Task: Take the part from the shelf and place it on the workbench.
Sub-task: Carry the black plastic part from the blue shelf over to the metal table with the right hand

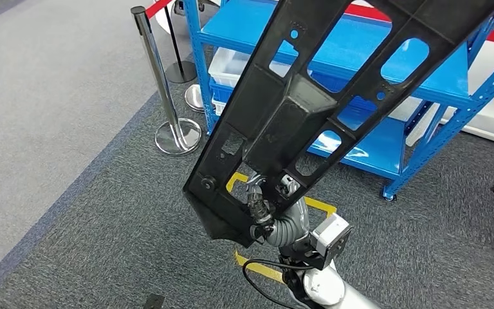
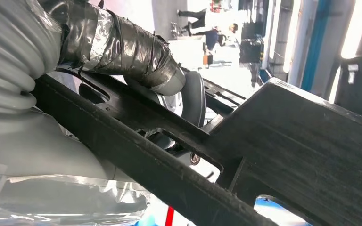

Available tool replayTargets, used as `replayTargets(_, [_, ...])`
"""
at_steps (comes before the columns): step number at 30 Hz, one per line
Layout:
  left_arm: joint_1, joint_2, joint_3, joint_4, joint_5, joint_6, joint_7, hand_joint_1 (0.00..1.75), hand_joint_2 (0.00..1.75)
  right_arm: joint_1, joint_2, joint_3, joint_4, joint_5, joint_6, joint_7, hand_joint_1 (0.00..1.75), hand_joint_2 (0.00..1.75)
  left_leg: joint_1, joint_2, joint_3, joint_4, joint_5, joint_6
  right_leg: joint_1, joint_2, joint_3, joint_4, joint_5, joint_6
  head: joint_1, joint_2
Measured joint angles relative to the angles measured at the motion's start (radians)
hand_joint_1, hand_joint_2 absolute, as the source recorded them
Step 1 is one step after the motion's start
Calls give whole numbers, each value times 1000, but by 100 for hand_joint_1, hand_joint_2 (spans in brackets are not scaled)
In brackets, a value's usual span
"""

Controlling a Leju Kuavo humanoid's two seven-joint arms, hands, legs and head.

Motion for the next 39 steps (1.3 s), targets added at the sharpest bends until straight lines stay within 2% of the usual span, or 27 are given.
replayTargets(2, [3,0,0,0,0,-1,0,0,175,-1,0,0,1,1,0,0,175,175,6,-19,6,-15,11,12,-1,42,-18,48,-38,6,5,0])
replayTargets(4, [3,0,0,0,0,-2,0,0,175,0,0,0,2,2,0,-1,175,175,8,-39,4,-19,16,20,-4,95,-70,167,-102,5,9,0])
replayTargets(5, [2,0,0,0,0,-2,1,0,175,2,0,0,3,2,0,0,175,175,8,-51,1,-16,17,22,-4,106,-97,225,-124,5,11,0])
replayTargets(6, [2,0,0,0,0,-3,2,0,175,4,-1,0,4,3,0,0,175,175,8,-65,-1,-13,17,22,-5,112,-114,259,-128,6,11,0])
replayTargets(7, [3,0,0,0,0,-3,3,0,175,4,-1,0,5,4,0,0,175,175,9,-81,-4,-7,16,21,-6,115,-114,257,-112,8,11,0])
replayTargets(8, [3,0,0,0,0,-4,4,0,175,4,-1,0,5,5,0,0,175,175,10,-96,-7,1,14,18,-10,119,-97,218,-81,10,11,0])
replayTargets(10, [3,1,0,0,0,-5,6,0,175,3,0,0,6,7,0,0,175,175,12,-124,-21,25,6,6,-20,158,-47,103,-26,16,12,0])
replayTargets(12, [2,2,0,0,-1,-5,8,0,175,2,0,0,7,7,0,0,175,175,13,-148,-42,47,3,-6,-25,194,-27,49,-17,15,10,0])
replayTargets(13, [2,3,0,0,-2,-6,8,0,175,3,0,0,8,8,1,0,175,175,14,-160,-51,51,5,-11,-23,195,-27,49,-20,11,10,0])
replayTargets(14, [4,4,0,0,-3,-6,9,0,175,3,0,0,8,8,2,0,175,175,16,-170,-57,51,8,-15,-23,184,-29,51,-18,5,9,0])
replayTargets(15, [7,5,0,1,-3,-6,11,0,175,2,1,0,8,8,2,0,175,175,17,-160,-62,55,7,-19,-23,173,-29,50,-16,-1,9,0])
replayTargets(17, [10,7,0,1,-4,-6,13,0,175,0,4,0,8,9,4,-1,175,175,13,-103,-86,102,-19,-27,-23,148,-27,47,-13,-12,1,0])
replayTargets(18, [9,8,0,1,-4,-7,14,0,175,0,5,0,8,9,4,-1,175,175,11,-67,-110,154,-46,-31,-21,134,-27,46,-13,-16,-3,0])
replayTargets(19, [7,8,0,1,-4,-7,14,0,175,1,6,0,8,9,4,-1,175,175,12,-46,-142,218,-76,-34,-18,119,-27,46,-14,-18,-7,0])
replayTargets(21, [5,7,0,1,-5,-7,14,0,175,2,6,0,9,9,4,0,175,175,14,-35,-189,317,-109,-35,-13,88,-27,46,-16,-22,-7,0])
replayTargets(22, [6,7,0,1,-5,-8,14,0,175,2,6,0,9,9,4,0,175,175,14,-34,-189,319,-101,-33,-10,74,-27,46,-17,-23,-8,0])
replayTargets(24, [7,7,0,1,-5,-8,15,0,175,1,7,0,9,9,4,0,175,175,10,-20,-129,215,-45,-18,-4,49,-24,46,-19,-24,-7,0])
replayTargets(25, [6,8,0,1,-5,-9,15,0,175,1,8,0,9,9,4,0,175,175,3,0,-91,146,-24,-7,-1,38,-22,45,-20,-24,-7,0])
replayTargets(26, [5,9,0,1,-5,-9,15,0,175,0,9,0,9,9,4,0,175,175,-4,17,-62,91,-9,3,1,28,-20,42,-20,-22,-7,0])
replayTargets(28, [3,11,0,1,-6,-10,16,0,175,0,10,0,8,10,5,0,175,175,-16,31,-44,49,-7,18,1,9,-16,35,-20,-15,-8,0])
replayTargets(30, [6,12,0,1,-6,-10,17,0,175,0,10,0,8,11,5,0,175,175,-13,9,-37,29,3,27,1,-3,-6,25,-20,-4,-9,0])
replayTargets(32, [10,14,0,1,-6,-10,17,0,175,-2,10,0,8,13,6,0,175,175,-4,-12,-17,-1,16,34,3,33,-10,50,-44,2,-6,0])
replayTargets(34, [7,13,0,1,-6,-10,18,0,175,-2,10,0,8,16,6,0,175,175,-1,-33,-7,-14,23,38,3,92,-55,151,-97,2,-1,0])
replayTargets(36, [4,13,0,1,-6,-10,18,0,175,2,9,0,9,18,8,0,175,175,-1,-60,-9,-10,23,39,3,113,-111,253,-132,3,2,0])
replayTargets(37, [4,12,0,1,-6,-10,18,0,175,3,8,0,9,18,9,0,175,175,-1,-75,-11,-5,21,39,2,116,-121,264,-124,5,3,0])
replayTargets(38, [5,12,0,1,-6,-10,18,0,175,4,8,0,10,19,11,0,175,175,0,-91,-12,1,19,36,0,119,-112,238,-96,7,3,0])
replayTargets(39, [6,12,0,1,-6,-10,18,0,175,4,8,0,10,19,11,0,175,175,3,-106,-14,10,15,32,-4,126,-87,181,-57,10,3,0])
